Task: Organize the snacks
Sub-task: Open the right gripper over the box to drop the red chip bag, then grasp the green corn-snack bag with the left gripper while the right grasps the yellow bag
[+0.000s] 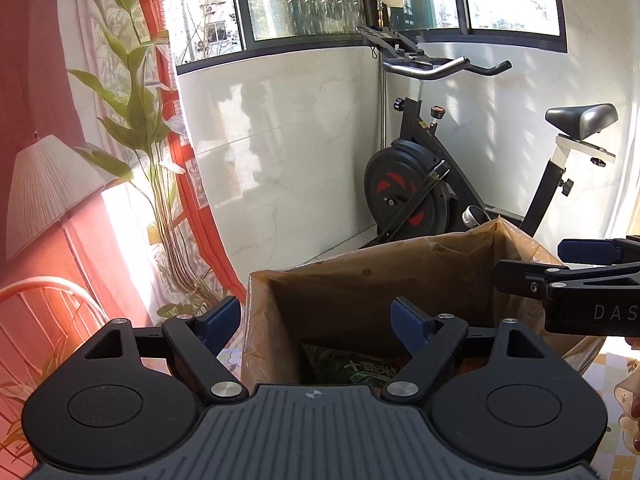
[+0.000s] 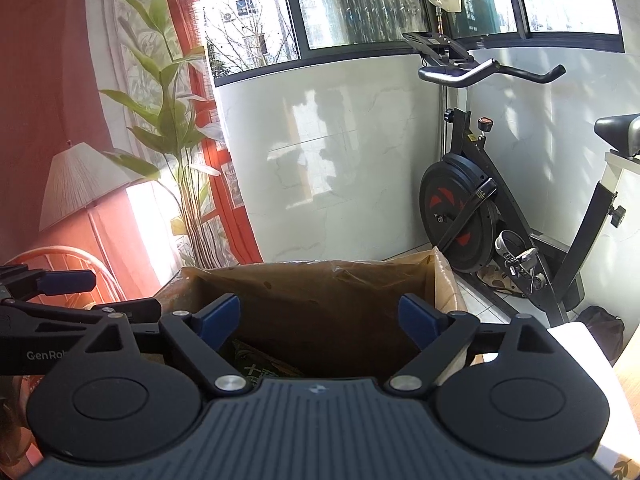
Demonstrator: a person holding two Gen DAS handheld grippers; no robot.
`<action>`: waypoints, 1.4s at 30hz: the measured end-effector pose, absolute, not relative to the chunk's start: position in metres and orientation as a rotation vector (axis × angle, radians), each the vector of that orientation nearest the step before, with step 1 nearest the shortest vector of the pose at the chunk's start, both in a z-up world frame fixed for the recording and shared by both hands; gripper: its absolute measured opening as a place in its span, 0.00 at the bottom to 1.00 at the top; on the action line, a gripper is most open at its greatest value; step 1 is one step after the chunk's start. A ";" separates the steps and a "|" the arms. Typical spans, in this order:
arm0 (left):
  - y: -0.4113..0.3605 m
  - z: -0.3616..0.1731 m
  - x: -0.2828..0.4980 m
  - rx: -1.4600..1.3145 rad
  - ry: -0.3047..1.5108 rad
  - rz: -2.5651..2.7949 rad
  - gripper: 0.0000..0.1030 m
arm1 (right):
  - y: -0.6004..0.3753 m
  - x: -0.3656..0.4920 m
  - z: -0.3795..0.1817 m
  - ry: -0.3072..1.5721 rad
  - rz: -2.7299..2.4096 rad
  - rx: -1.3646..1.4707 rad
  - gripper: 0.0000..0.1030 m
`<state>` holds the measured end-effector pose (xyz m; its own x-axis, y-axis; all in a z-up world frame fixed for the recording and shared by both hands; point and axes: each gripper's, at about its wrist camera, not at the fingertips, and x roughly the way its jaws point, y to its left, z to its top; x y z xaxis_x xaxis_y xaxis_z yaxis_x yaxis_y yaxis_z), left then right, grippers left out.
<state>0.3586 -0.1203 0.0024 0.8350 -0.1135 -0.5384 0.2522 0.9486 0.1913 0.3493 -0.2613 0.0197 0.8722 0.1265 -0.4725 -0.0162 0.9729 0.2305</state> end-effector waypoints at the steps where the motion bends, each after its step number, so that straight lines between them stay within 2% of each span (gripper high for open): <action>1: -0.120 0.003 0.356 0.259 0.557 -0.190 0.82 | -0.260 0.347 0.021 0.518 0.066 0.222 0.87; 5: -0.115 0.008 0.344 0.225 0.585 -0.183 0.82 | -0.259 0.333 0.027 0.537 0.054 0.225 0.86; 7: -0.108 0.012 0.336 0.192 0.586 -0.184 0.82 | -0.258 0.322 0.031 0.523 0.045 0.219 0.91; 8: -0.104 0.013 0.331 0.168 0.579 -0.188 0.82 | -0.258 0.318 0.032 0.514 0.037 0.216 0.99; 9: -0.097 0.015 0.325 0.120 0.567 -0.197 0.83 | -0.258 0.312 0.034 0.505 0.026 0.217 1.00; 13: -0.074 0.017 0.302 0.001 0.506 -0.247 0.88 | -0.251 0.286 0.037 0.491 0.042 0.181 1.00; 20: -0.056 0.013 0.271 0.034 0.462 -0.166 0.92 | -0.241 0.244 0.022 0.498 0.071 0.166 1.00; 28: -0.032 -0.009 0.250 0.014 0.471 -0.094 0.92 | -0.241 0.210 -0.025 0.561 0.028 0.148 0.99; 35: -0.010 -0.045 0.231 -0.048 0.481 -0.086 0.92 | -0.213 0.174 -0.088 0.605 0.017 -0.020 0.96; 42: 0.009 -0.072 0.228 -0.056 0.542 -0.042 0.92 | -0.209 0.172 -0.131 0.705 -0.003 -0.035 0.96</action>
<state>0.2284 0.0090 -0.0722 0.8560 -0.0551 -0.5140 0.0255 0.9976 -0.0646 0.1718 -0.2091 -0.1314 0.7618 -0.0145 -0.6477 -0.0092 0.9994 -0.0332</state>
